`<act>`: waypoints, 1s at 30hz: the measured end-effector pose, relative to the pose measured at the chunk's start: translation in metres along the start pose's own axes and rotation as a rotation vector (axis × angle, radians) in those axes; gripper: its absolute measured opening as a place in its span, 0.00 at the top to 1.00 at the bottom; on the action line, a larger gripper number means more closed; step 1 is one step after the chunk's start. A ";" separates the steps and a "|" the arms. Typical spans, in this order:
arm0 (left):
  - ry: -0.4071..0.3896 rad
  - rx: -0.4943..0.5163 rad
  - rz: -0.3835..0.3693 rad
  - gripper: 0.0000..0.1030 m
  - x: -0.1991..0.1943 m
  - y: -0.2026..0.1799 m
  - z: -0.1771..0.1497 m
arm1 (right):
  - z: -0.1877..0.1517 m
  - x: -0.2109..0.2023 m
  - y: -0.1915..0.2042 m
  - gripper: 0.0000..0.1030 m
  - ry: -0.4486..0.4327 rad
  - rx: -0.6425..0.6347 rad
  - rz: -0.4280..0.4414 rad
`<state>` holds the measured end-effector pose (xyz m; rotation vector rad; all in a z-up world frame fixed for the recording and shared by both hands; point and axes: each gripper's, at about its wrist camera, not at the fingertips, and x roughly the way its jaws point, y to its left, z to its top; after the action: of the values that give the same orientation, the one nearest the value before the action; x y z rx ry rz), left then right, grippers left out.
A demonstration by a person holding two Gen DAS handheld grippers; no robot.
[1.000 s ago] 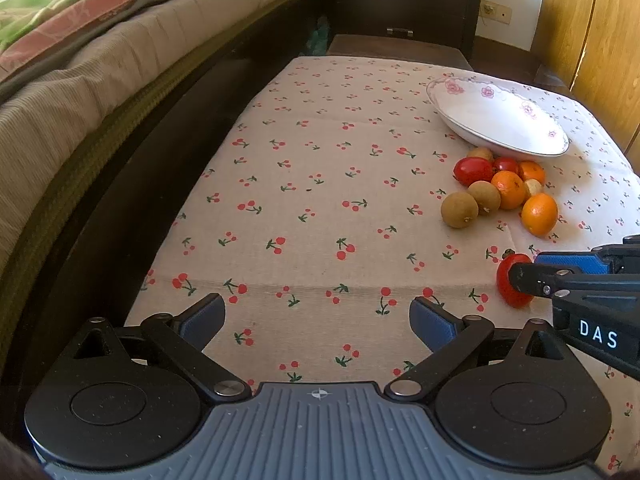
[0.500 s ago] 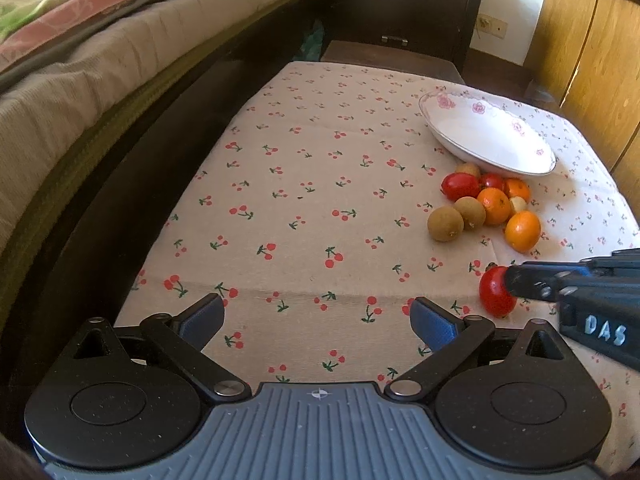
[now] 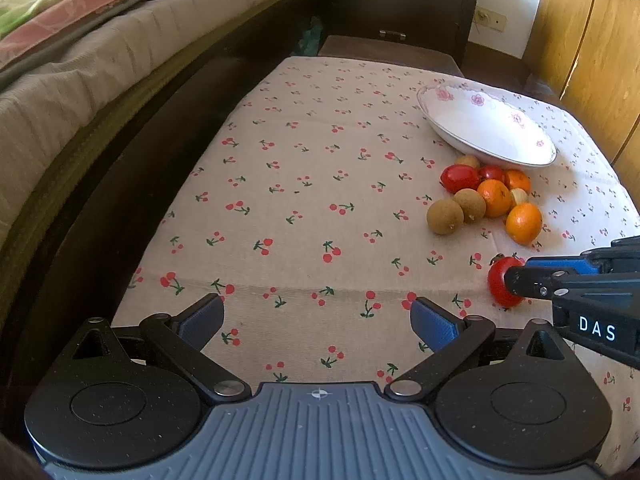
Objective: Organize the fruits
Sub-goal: 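Lift the red tomato with the right gripper while the left gripper grasps a brown kiwi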
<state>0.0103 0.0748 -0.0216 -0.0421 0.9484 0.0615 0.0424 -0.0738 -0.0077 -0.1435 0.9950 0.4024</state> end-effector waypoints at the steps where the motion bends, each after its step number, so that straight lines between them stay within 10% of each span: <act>1: 0.001 0.003 0.000 0.02 0.000 -0.001 0.000 | 0.000 0.001 -0.001 0.65 0.009 0.004 0.003; 16: -0.028 0.023 -0.074 0.02 0.001 -0.010 0.008 | 0.000 0.012 -0.019 0.71 0.053 0.050 0.007; 30: -0.040 0.321 -0.252 0.22 0.035 -0.066 0.051 | -0.012 -0.016 -0.071 0.71 0.024 0.169 0.065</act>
<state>0.0765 0.0136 -0.0196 0.1355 0.8968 -0.3212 0.0534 -0.1464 -0.0057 0.0369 1.0548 0.3747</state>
